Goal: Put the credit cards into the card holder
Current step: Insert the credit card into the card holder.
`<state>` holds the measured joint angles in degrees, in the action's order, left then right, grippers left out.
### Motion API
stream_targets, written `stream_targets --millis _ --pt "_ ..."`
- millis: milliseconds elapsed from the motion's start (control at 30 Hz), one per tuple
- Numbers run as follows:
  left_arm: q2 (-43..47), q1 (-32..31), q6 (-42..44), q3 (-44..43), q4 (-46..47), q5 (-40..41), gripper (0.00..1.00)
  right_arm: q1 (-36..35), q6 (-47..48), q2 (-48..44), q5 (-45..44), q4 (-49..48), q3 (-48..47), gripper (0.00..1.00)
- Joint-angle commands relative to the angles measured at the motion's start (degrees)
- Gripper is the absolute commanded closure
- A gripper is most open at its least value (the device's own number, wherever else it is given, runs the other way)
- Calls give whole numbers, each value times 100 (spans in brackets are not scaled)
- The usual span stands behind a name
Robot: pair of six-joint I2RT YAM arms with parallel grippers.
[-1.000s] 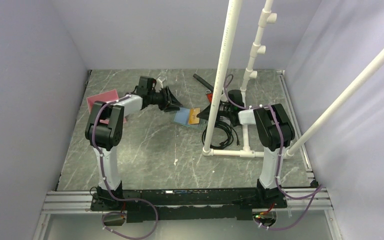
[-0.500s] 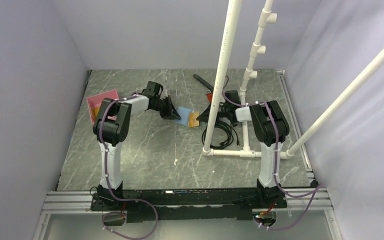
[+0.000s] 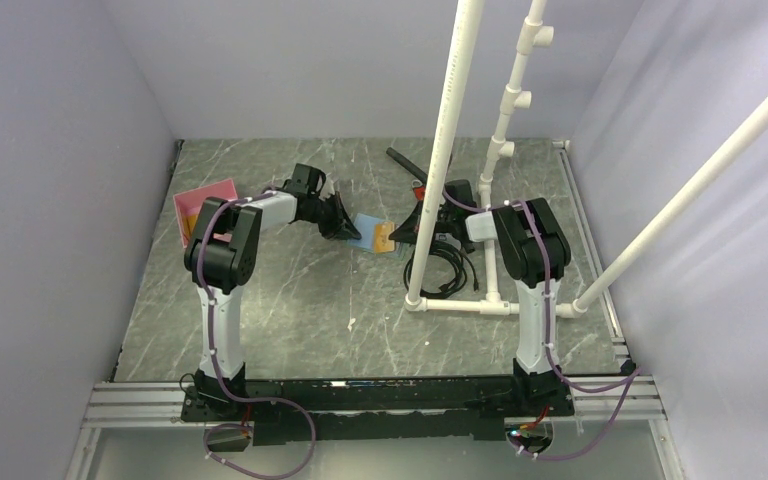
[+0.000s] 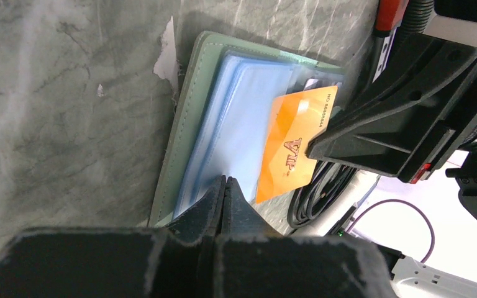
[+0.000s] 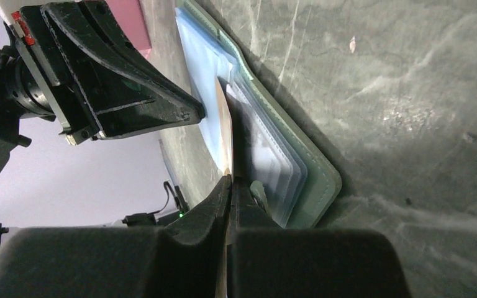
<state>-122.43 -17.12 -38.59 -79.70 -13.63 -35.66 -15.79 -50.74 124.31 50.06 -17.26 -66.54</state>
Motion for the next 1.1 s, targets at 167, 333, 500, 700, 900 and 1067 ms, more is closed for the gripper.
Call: stream_targets --millis 167,333,500,700,900,1067 --pt "43 7 69 327 -135 439 100 -39 121 192 -253 -331 -314 100" --pt "62 -8 -9 376 -50 361 100 -86 135 290 -391 -345 -433 100" --pt "83 -40 -60 439 11 334 100 -155 -46 393 -432 -567 -474 100" --pt "187 -72 -232 478 158 132 100 -316 -399 251 -768 -924 -177 100" --pt "525 -22 -31 149 -231 247 75 -380 702 -160 -1376 567 -339 86" --pt "541 133 124 72 -409 492 78 -388 1507 -426 -1803 1512 -449 71"
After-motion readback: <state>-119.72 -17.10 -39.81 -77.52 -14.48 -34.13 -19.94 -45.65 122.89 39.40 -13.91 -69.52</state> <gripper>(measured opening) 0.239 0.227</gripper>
